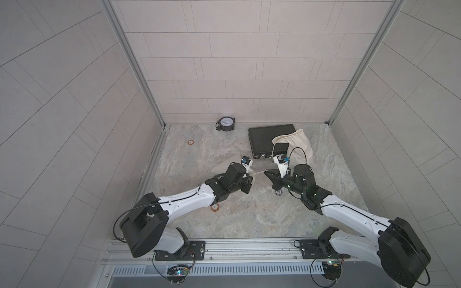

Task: Close the soil bag
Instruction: Frap the soil bag at the center of the board.

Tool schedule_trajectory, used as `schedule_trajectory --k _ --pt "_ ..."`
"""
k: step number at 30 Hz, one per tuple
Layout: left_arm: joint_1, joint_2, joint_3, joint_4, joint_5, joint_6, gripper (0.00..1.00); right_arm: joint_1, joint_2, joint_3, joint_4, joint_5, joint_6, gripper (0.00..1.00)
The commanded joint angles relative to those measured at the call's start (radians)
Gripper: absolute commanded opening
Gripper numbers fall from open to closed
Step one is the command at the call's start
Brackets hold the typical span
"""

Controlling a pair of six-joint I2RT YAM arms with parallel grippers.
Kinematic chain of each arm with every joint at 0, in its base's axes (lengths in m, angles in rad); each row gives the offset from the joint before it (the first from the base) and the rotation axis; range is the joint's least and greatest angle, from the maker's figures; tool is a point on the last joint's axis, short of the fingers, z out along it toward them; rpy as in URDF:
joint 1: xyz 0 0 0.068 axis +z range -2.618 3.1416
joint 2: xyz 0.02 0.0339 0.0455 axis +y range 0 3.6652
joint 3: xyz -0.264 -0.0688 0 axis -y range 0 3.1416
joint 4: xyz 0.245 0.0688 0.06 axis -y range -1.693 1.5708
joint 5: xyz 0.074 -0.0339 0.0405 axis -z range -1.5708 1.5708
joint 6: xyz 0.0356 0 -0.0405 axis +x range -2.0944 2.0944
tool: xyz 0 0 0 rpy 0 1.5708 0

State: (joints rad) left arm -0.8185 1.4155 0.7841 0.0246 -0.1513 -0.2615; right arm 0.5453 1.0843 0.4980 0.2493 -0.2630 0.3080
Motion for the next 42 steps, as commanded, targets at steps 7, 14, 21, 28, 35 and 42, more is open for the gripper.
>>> schedule_trajectory --k 7,14,21,28,35,42 --pt "0.088 -0.051 -0.142 -0.237 -0.181 -0.064 0.09 -0.087 0.021 0.022 0.078 0.142 0.082 0.0" --pt "0.102 -0.105 -0.132 -0.162 -0.062 0.031 0.44 -0.029 0.131 0.073 0.103 0.024 0.036 0.0" --pt "0.053 -0.189 -0.133 -0.056 0.069 0.218 0.67 0.037 0.136 0.103 0.103 0.022 0.034 0.0" --pt "0.038 -0.144 -0.03 -0.034 0.133 0.324 0.69 0.059 0.07 0.11 0.06 0.029 0.023 0.0" --pt "0.038 -0.031 0.103 -0.049 0.196 0.382 0.65 0.067 0.038 0.111 0.034 0.03 0.011 0.0" --pt "0.038 0.059 0.178 -0.041 0.249 0.417 0.53 0.067 0.008 0.106 0.024 0.037 0.008 0.0"
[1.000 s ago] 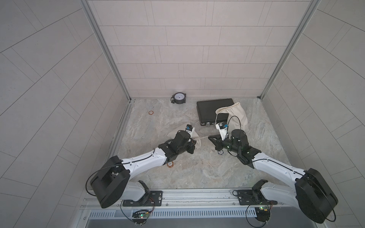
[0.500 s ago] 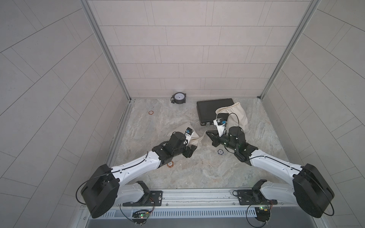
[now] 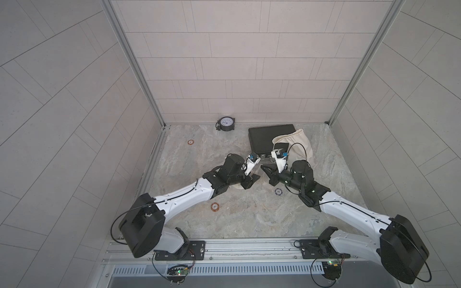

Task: Close the soil bag
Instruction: Frap the soil bag at the center of the board.

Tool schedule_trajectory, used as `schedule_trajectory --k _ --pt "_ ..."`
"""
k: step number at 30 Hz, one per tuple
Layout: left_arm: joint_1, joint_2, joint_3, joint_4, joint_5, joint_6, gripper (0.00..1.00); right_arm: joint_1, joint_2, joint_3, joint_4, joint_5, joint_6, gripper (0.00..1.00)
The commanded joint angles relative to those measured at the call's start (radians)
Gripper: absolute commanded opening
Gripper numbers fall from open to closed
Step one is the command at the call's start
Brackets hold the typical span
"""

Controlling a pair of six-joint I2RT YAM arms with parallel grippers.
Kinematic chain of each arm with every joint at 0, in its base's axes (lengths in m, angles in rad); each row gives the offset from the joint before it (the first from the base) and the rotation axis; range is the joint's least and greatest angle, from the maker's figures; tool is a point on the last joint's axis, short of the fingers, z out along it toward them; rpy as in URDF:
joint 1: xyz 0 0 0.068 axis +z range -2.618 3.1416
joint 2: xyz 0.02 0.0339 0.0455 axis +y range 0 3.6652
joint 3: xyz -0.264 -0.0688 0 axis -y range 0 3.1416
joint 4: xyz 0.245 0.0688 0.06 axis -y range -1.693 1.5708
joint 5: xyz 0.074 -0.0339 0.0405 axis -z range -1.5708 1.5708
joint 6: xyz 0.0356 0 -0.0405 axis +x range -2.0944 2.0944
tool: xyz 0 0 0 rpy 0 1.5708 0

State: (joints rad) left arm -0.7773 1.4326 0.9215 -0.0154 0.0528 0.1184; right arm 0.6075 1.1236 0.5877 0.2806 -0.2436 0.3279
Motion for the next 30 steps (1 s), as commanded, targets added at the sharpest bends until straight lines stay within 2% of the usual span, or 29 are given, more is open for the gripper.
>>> schedule_trajectory --k 1,6,8,11,15,22,24,26,27,30 --pt "-0.004 0.055 0.052 -0.006 0.051 0.038 0.48 0.005 -0.037 0.017 -0.01 0.019 -0.014 0.0" --pt "-0.004 0.102 0.075 -0.015 0.031 0.021 0.19 0.005 -0.067 0.015 -0.044 0.053 -0.031 0.0" --pt "-0.004 0.121 0.089 -0.051 0.015 0.009 0.15 0.0 -0.087 0.009 -0.064 0.111 -0.023 0.0" --pt "-0.012 0.134 0.065 -0.098 -0.056 -0.023 0.14 -0.039 -0.148 -0.016 -0.075 0.158 -0.017 0.0" --pt "-0.024 0.141 0.008 -0.167 -0.15 -0.07 0.14 -0.128 -0.213 -0.023 -0.122 0.152 0.011 0.0" --pt "-0.025 0.138 -0.047 -0.275 -0.283 -0.184 0.17 -0.281 -0.235 -0.045 -0.155 0.134 0.104 0.0" --pt "-0.021 0.141 -0.039 -0.29 -0.322 -0.216 0.15 -0.282 -0.203 -0.032 -0.157 0.084 0.097 0.0" --pt "-0.014 0.148 -0.017 -0.308 -0.356 -0.24 0.11 -0.281 -0.156 -0.01 -0.15 -0.022 0.08 0.0" --pt "-0.006 0.155 0.005 -0.326 -0.374 -0.254 0.08 -0.281 -0.137 0.011 -0.169 -0.067 0.073 0.03" --pt "0.035 0.174 0.072 -0.396 -0.477 -0.297 0.0 -0.281 -0.108 0.082 -0.241 -0.147 0.022 0.38"
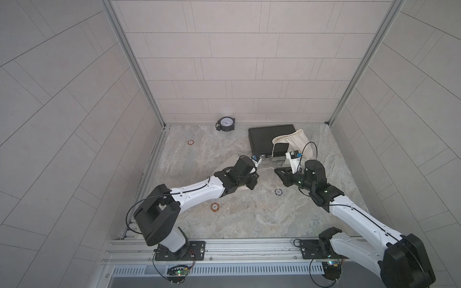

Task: Close the soil bag
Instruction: Place the soil bag at the center of the board.

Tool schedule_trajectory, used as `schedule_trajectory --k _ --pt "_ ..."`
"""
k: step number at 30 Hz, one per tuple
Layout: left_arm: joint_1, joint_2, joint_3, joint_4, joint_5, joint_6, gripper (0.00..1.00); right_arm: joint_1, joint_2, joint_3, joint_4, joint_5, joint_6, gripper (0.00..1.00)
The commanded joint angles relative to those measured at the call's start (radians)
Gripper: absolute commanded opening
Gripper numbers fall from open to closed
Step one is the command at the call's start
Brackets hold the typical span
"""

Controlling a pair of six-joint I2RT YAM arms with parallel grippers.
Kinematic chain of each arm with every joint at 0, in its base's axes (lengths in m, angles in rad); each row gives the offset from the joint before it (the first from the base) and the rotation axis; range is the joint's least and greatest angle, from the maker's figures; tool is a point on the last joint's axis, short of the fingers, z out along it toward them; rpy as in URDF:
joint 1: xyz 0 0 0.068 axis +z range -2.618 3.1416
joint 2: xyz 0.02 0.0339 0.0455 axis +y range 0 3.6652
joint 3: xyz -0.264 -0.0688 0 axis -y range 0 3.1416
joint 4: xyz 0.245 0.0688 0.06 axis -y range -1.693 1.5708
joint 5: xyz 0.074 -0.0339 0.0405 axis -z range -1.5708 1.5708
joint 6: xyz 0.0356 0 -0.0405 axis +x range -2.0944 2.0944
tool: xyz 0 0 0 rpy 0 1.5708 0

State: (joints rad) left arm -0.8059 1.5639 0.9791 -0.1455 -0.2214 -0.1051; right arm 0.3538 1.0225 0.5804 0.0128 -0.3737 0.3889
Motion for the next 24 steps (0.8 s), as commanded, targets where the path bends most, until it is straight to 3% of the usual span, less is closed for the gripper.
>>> schedule_trajectory --k 1,4,9,15,18,21,24 --pt "0.086 0.043 0.026 -0.281 -0.23 -0.089 0.0 -0.027 -0.008 0.099 0.009 -0.017 -0.054 0.47" --pt "0.194 0.019 0.035 -0.307 -0.271 -0.123 0.0 -0.028 -0.026 0.128 -0.066 0.077 -0.086 0.62" --pt "0.421 -0.065 0.024 -0.294 -0.32 -0.135 0.0 -0.035 -0.027 0.205 -0.19 0.355 -0.154 0.78" --pt "0.692 -0.075 0.063 -0.245 -0.231 -0.178 0.04 -0.084 0.08 0.349 -0.266 0.546 -0.22 0.94" --pt "0.718 -0.067 0.094 -0.227 -0.193 -0.165 0.2 -0.115 0.14 0.387 -0.248 0.566 -0.24 1.0" --pt "0.71 -0.104 0.079 -0.187 -0.075 -0.136 0.47 -0.128 0.232 0.433 -0.233 0.534 -0.286 1.0" --pt "0.674 -0.193 0.02 -0.141 -0.033 -0.105 0.71 -0.129 0.32 0.479 -0.213 0.498 -0.302 1.0"
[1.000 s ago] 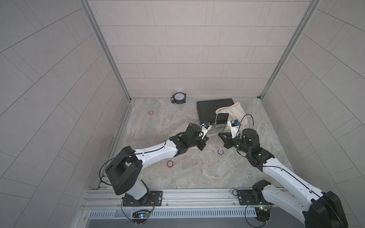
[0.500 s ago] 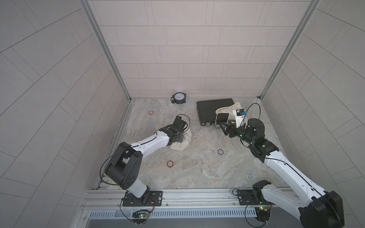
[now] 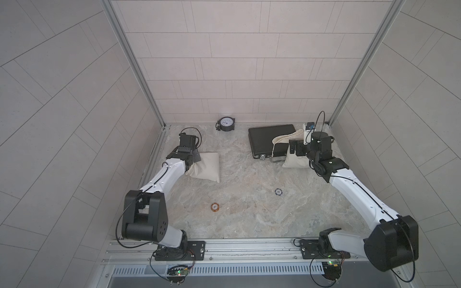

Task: Close the soil bag
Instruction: Place the soil bag at the center of the board, then pick up the soil bag from the center of the board, then place the soil bag at the center of the board.

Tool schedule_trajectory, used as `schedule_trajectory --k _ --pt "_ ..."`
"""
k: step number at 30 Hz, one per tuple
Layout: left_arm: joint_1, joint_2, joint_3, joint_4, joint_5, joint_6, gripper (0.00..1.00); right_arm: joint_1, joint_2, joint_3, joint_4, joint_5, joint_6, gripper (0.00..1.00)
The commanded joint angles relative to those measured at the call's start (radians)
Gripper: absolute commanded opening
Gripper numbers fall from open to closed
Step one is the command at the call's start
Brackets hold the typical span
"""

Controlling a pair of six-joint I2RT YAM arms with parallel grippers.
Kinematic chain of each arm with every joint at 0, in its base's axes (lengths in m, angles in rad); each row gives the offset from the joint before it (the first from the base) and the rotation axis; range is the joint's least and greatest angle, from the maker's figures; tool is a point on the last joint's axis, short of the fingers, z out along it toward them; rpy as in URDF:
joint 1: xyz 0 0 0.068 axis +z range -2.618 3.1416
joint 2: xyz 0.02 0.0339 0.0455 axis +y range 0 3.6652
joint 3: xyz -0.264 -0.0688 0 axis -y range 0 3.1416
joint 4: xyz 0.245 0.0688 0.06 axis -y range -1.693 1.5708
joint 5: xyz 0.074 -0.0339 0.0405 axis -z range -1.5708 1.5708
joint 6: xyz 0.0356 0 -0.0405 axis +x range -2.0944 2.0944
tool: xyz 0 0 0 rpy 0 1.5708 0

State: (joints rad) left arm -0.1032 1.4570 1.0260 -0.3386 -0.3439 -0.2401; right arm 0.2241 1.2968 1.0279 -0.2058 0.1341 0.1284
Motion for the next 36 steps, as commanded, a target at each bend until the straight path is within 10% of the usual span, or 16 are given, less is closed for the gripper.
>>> schedule_trajectory --k 1,4,9,12,23,36 --pt "-0.046 -0.131 -0.048 0.06 0.093 0.04 0.76 0.0 0.076 0.04 0.014 -0.006 -0.048 1.0" --pt "-0.108 -0.239 -0.097 0.079 0.146 0.069 0.82 -0.007 0.162 0.08 0.03 0.003 -0.072 0.98" --pt "-0.252 -0.343 -0.116 0.111 0.224 0.139 0.86 -0.011 0.192 0.141 0.011 0.01 -0.101 0.26" --pt "-0.308 -0.378 -0.104 0.116 0.297 0.158 0.87 -0.006 0.106 0.149 -0.028 -0.02 -0.121 0.0" --pt "-0.506 -0.435 -0.025 0.146 0.469 0.113 0.91 0.205 -0.139 0.202 -0.121 -0.043 -0.146 0.0" --pt "-0.553 -0.532 -0.189 0.17 0.262 -0.121 0.71 0.528 0.047 0.077 0.198 0.131 0.064 0.0"
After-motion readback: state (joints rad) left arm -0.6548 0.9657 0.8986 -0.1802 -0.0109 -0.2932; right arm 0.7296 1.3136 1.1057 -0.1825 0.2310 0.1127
